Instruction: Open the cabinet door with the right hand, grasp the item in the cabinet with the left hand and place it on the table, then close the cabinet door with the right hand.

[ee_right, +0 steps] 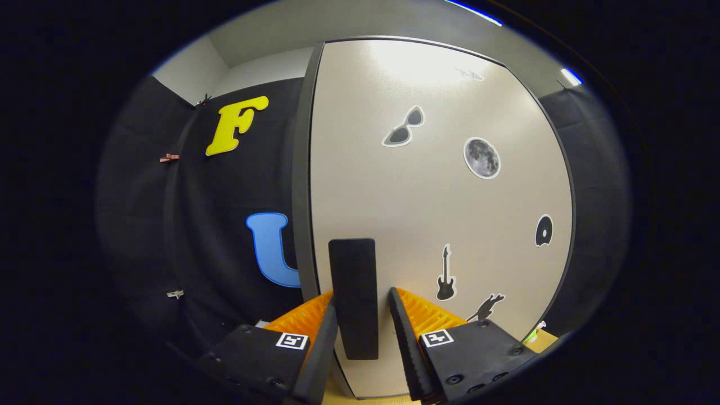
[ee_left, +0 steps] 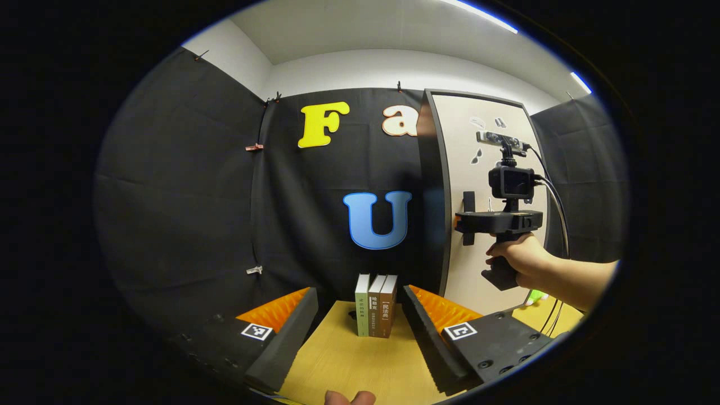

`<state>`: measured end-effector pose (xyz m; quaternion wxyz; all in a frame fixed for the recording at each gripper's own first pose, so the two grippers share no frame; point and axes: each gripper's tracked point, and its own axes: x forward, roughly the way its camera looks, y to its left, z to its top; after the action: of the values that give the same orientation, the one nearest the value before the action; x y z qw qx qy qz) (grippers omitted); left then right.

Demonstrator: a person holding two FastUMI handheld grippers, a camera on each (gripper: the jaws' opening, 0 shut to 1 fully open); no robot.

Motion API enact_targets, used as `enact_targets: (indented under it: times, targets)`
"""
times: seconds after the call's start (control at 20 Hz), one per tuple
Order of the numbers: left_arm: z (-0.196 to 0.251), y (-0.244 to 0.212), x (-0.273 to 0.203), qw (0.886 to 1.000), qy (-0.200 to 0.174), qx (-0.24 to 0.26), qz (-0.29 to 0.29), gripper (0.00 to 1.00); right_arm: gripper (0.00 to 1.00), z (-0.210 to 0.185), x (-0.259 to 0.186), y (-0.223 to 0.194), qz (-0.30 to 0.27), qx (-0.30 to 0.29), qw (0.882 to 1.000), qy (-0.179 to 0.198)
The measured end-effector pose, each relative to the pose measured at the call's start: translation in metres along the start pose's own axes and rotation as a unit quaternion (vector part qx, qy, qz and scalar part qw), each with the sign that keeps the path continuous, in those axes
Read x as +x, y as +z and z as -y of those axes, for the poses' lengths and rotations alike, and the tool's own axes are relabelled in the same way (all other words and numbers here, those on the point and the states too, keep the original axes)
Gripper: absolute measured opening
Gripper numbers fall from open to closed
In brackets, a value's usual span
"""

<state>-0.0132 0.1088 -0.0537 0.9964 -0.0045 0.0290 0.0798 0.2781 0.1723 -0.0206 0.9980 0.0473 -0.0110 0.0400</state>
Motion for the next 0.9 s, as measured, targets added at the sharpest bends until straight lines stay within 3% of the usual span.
enact_targets:
  times: [0.05, 0.15, 0.2, 0.25, 0.3, 0.35, 0.4, 0.65, 0.9]
  targets:
    - [0.000, 0.000, 0.000, 1.000, -0.001, -0.001, 0.000, 0.95, 0.44, -0.001, 0.000, -0.002, -0.005, -0.003, 1.000, -0.006]
    - [0.002, 0.001, -0.003, 1.000, -0.003, -0.002, 0.001, 0.95, 0.39, 0.000, -0.002, -0.007, -0.019, -0.005, 1.000, -0.007]
    - [0.002, 0.000, -0.007, 1.000, -0.003, -0.002, 0.003, 0.95, 0.31, 0.001, -0.002, -0.004, -0.020, -0.007, 1.000, -0.004]
    - [0.003, 0.001, -0.009, 1.000, -0.003, -0.002, 0.004, 0.95, 0.31, 0.000, -0.002, -0.007, -0.027, -0.005, 1.000, 0.001]
    - [0.003, 0.001, -0.010, 1.000, -0.003, -0.004, 0.005, 0.95, 0.22, -0.001, -0.004, -0.006, -0.032, -0.008, 0.999, 0.009]
    - [0.003, 0.002, -0.011, 1.000, -0.004, -0.007, 0.005, 0.95, 0.22, -0.001, -0.007, -0.005, -0.038, -0.005, 0.999, 0.015]
    - [0.002, 0.001, -0.011, 1.000, -0.003, -0.009, 0.004, 0.95, 0.15, -0.001, -0.008, -0.005, -0.041, -0.004, 0.999, 0.023]
    - [0.005, 0.007, -0.021, 1.000, 0.003, -0.008, 0.008, 0.95, 0.15, -0.001, -0.032, -0.003, -0.051, -0.005, 0.997, 0.058]
    - [0.013, 0.012, -0.037, 1.000, 0.005, -0.011, 0.013, 0.95, 0.15, 0.003, -0.082, 0.007, -0.058, 0.007, 0.992, 0.112]
